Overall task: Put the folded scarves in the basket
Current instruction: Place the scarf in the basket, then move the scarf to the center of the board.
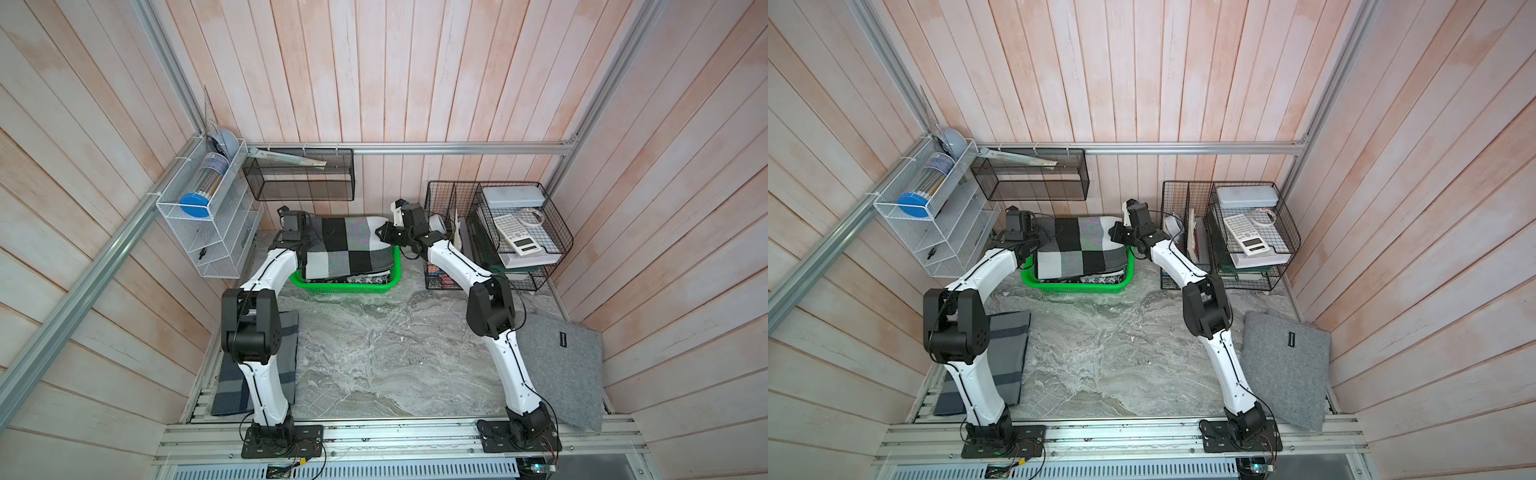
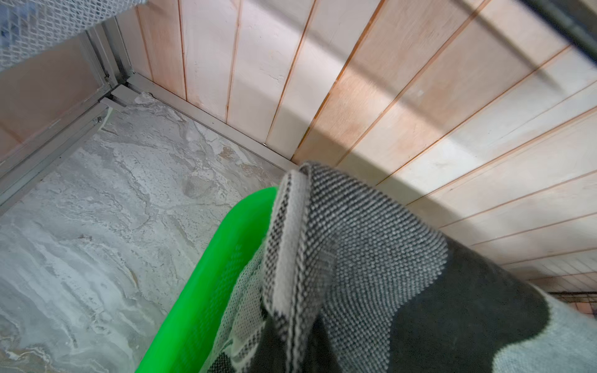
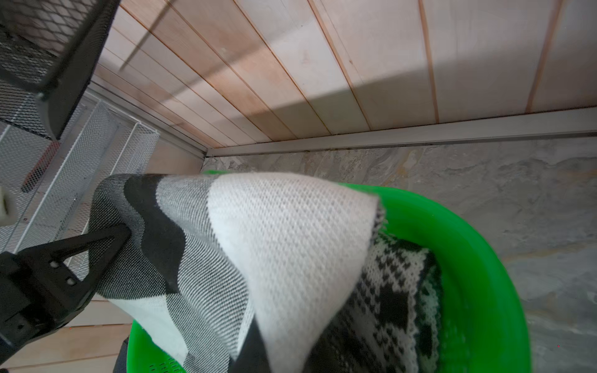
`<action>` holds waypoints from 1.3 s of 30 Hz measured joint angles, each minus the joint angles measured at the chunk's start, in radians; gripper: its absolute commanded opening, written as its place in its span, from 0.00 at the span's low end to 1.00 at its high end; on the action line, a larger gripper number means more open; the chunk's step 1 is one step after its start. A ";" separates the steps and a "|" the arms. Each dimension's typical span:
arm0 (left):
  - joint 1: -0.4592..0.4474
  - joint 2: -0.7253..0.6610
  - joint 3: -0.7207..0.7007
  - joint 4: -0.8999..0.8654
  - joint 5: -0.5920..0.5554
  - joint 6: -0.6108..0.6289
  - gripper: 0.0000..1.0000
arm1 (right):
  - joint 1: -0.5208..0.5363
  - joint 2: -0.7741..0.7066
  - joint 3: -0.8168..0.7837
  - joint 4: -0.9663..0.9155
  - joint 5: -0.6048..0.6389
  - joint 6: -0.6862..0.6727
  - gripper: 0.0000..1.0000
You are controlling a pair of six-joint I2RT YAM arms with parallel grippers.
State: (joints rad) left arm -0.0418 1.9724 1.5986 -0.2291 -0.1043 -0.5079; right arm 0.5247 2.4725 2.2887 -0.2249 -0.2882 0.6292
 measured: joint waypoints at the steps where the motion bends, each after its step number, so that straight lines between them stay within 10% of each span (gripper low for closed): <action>1: 0.000 0.000 0.002 0.000 -0.002 -0.001 0.56 | 0.000 0.002 0.009 -0.010 0.002 0.004 0.08; 5: 0.016 0.000 0.029 0.006 -0.013 -0.008 0.77 | -0.002 0.002 0.035 -0.035 0.030 0.016 0.60; 7: 0.024 -0.003 0.032 0.020 -0.008 -0.003 0.79 | -0.006 0.002 0.040 -0.037 0.041 0.014 0.68; 13: 0.008 -0.143 -0.165 0.114 0.029 0.010 0.81 | -0.010 -0.063 -0.064 -0.014 0.042 -0.006 0.70; 25: -0.097 -0.599 -0.610 0.094 -0.091 -0.074 0.81 | 0.060 -0.723 -1.025 0.410 0.004 0.030 0.70; 39: -0.040 -0.663 -0.838 -0.141 -0.285 -0.321 0.80 | 0.066 -1.159 -1.598 0.529 0.066 0.096 0.70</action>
State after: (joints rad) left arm -0.0814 1.3094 0.7609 -0.3702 -0.3893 -0.8291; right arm 0.5903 1.3140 0.6910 0.3046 -0.2222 0.7254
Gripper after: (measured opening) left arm 0.806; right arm 0.699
